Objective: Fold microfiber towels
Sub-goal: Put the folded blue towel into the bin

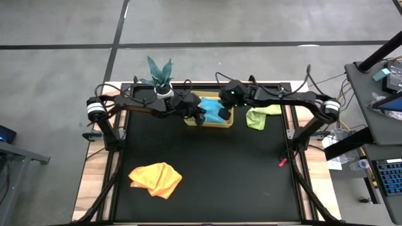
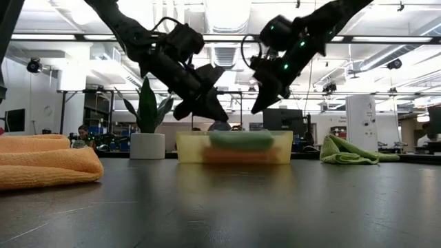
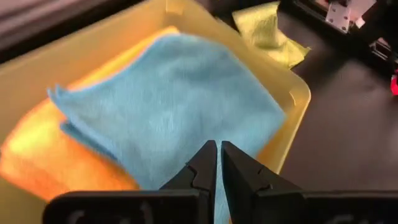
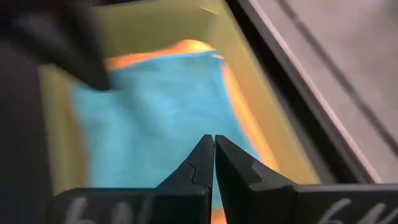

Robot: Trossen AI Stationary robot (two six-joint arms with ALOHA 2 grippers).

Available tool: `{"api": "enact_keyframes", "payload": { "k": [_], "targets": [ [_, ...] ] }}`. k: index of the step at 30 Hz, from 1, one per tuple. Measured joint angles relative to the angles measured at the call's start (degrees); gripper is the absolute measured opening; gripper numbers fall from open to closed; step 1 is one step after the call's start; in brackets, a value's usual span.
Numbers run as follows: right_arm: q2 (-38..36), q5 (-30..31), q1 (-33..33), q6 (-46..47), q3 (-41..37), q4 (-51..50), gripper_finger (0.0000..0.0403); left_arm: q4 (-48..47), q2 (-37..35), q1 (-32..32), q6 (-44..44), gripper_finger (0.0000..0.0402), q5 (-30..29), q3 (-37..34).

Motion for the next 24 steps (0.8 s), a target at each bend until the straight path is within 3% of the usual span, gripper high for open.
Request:
{"api": "enact_keyframes", "payload": {
  "k": [4, 8, 14, 16, 20, 24],
  "targets": [
    [-3.5, -5.6, 1.1, 1.0, -3.1, 1.8, 0.0008, 4.8, 0.5, 0.1, 2.2, 0.0008, -2.5, 0.0],
    [-4.3, -5.7, 1.3, 2.8, -6.9, 6.8, 0.0008, 7.1, 2.7, 0.8, 3.2, 0.0008, -6.3, -0.1],
    [0.2, -5.6, 1.1, 4.0, -10.3, 13.6, 0.0008, 7.5, 5.5, 1.6, 3.2, 0.0008, -8.5, 0.7],
    [2.4, -4.0, 1.1, 3.9, -10.5, 13.9, 0.0008, 7.2, 6.6, 1.6, 3.2, 0.0008, -10.2, 0.8],
    [5.1, 4.8, 1.0, 2.2, -10.1, 12.6, 0.0008, 7.4, 8.4, 2.0, 3.2, 0.0008, -11.1, 1.4],
    [5.2, 5.5, 1.0, 1.6, -10.1, 11.4, 0.0008, 6.6, 9.4, 2.4, 3.1, 0.0008, -11.1, 1.5]
  ]
}}
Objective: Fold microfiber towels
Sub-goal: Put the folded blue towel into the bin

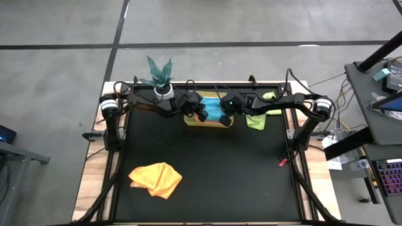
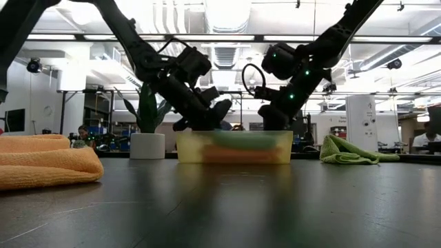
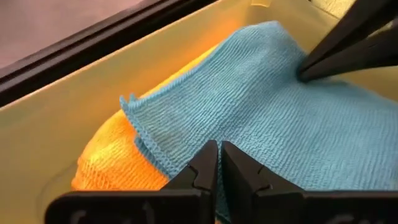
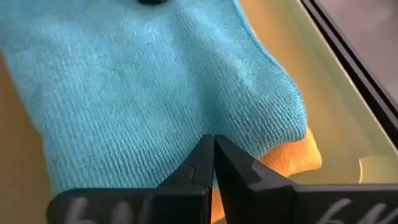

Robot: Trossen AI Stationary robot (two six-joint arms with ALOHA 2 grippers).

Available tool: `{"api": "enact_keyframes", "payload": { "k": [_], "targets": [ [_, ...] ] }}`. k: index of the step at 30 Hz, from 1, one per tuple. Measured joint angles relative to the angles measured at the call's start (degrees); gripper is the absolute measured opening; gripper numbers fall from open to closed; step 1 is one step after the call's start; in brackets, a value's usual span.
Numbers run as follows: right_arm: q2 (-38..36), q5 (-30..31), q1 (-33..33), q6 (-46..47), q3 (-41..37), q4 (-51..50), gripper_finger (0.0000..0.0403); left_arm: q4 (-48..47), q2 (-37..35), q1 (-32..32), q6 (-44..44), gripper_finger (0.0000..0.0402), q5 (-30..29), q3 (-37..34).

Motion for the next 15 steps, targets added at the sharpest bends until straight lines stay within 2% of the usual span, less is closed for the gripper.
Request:
{"api": "enact_keyframes", "payload": {
  "k": [9, 11, 15],
  "targets": [
    [-6.8, -2.5, 0.1, -1.7, 0.0, -4.9, 0.0009, -1.9, -6.2, -0.1, 1.8, 0.0008, 1.6, 0.0],
    [-9.0, -5.7, 0.1, -2.4, 0.0, -7.2, 0.0008, -3.8, -8.5, -0.2, 3.8, 0.0008, 4.2, -0.1],
    [-12.2, -14.7, 0.0, -2.7, -0.1, -8.5, 0.0008, -6.4, -11.4, -0.7, 9.7, 0.0008, 13.8, -0.1]
  ]
}}
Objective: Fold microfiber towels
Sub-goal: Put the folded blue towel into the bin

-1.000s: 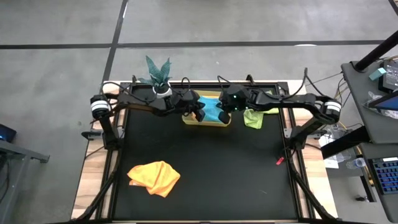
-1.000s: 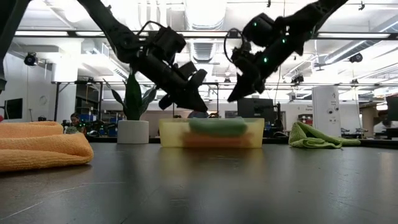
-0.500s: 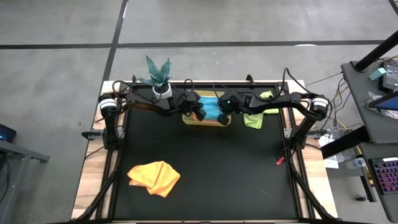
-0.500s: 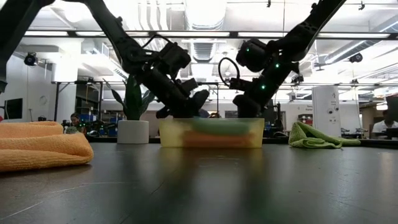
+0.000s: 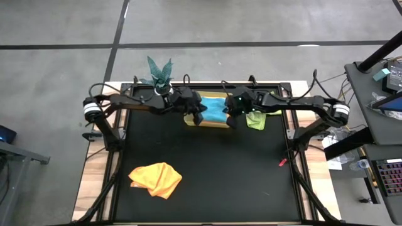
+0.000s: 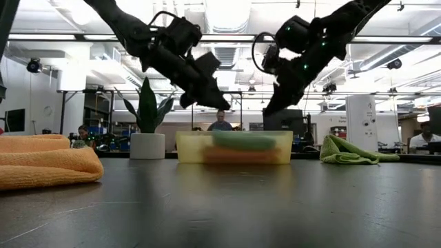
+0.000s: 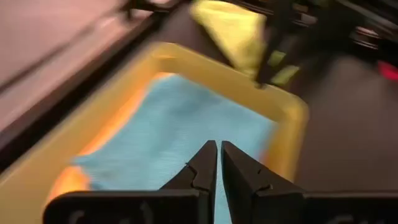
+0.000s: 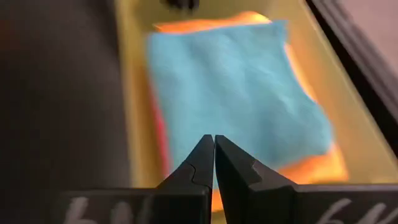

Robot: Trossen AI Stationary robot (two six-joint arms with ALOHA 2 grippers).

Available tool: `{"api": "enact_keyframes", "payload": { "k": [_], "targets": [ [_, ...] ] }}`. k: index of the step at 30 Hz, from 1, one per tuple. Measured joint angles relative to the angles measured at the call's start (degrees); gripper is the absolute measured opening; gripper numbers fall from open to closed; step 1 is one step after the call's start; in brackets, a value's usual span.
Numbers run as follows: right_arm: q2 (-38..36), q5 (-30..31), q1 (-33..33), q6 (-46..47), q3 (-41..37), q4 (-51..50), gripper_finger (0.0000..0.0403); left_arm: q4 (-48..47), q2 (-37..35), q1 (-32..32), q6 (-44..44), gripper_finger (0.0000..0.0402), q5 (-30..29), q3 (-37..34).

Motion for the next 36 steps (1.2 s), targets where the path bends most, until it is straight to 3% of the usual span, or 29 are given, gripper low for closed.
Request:
{"api": "enact_keyframes", "payload": {
  "k": [4, 18, 26, 36],
  "targets": [
    [0.1, -4.3, 0.0, 1.6, -0.1, 1.2, 0.0009, -1.9, 0.0, 0.0, 1.4, 0.0008, 6.1, -0.3],
    [11.2, -3.9, 0.0, 5.9, -0.3, 9.9, 0.0009, -3.0, 1.7, 0.1, 1.1, 0.0008, 6.3, -2.3],
    [12.3, -3.8, 0.0, 5.6, -0.4, 9.8, 0.0009, -0.5, 6.4, -0.2, 1.1, 0.0008, 6.3, -2.5],
    [12.3, -3.8, 0.0, 5.0, -0.4, 8.2, 0.0009, -5.2, 7.0, -0.1, 0.9, 0.0008, 6.3, -1.8]
  ]
}}
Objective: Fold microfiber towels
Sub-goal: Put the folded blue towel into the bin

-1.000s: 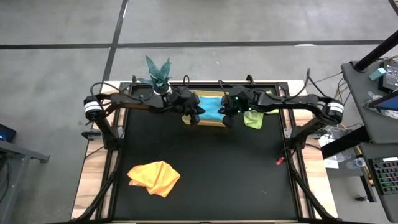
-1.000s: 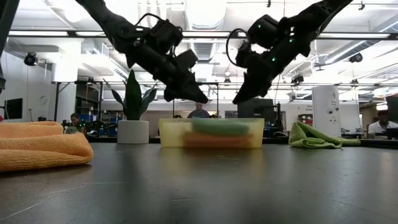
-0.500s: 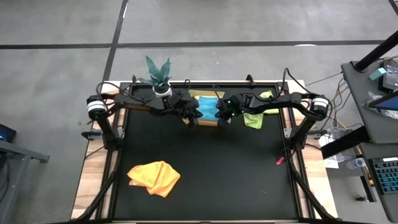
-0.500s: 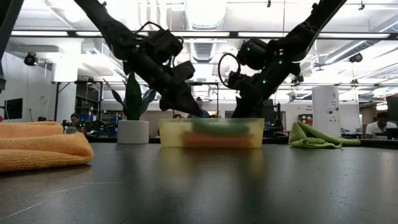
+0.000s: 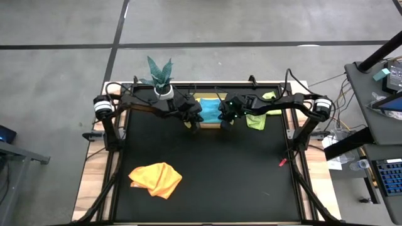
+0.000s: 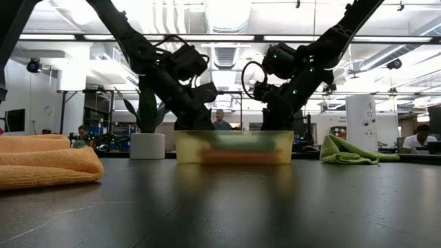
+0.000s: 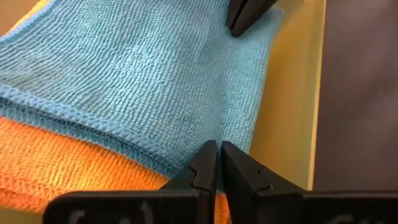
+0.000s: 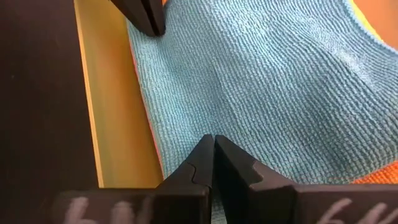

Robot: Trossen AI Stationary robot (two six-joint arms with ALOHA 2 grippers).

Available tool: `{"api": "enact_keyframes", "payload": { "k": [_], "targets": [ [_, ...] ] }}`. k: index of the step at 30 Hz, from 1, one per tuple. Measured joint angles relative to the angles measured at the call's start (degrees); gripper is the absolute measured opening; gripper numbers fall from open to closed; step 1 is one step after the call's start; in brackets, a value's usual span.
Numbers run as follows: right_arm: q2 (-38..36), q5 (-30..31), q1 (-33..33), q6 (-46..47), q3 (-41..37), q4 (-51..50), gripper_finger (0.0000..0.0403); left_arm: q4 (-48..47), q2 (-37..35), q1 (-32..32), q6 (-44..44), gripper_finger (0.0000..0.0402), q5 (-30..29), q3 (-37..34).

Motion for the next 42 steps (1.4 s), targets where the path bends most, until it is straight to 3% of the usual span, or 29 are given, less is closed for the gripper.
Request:
{"api": "enact_keyframes", "payload": {
  "k": [14, 22, 28, 33, 42],
  "targets": [
    [-1.9, 3.0, -2.2, -4.9, 6.2, -5.9, 0.0009, 0.0, -4.0, 0.2, 4.6, 0.0008, -0.7, 4.2],
    [-1.0, 3.2, -5.5, -5.9, 7.2, -2.9, 0.0009, 3.0, 1.1, 2.1, 7.5, 0.0008, -3.5, 6.8],
    [3.9, 3.2, -6.0, -5.3, 7.1, 0.1, 0.0009, 2.7, 3.3, 3.2, 7.5, 0.0008, -7.6, 7.0],
    [7.3, 8.2, -6.3, -5.4, 7.0, -0.8, 0.0009, 2.2, 3.3, 3.5, 7.5, 0.0008, -9.7, 6.8],
    [5.5, 8.6, -6.4, -5.4, 7.0, -1.4, 0.0009, -1.5, 3.3, 3.8, 7.5, 0.0008, -13.0, 6.7]
  ]
}}
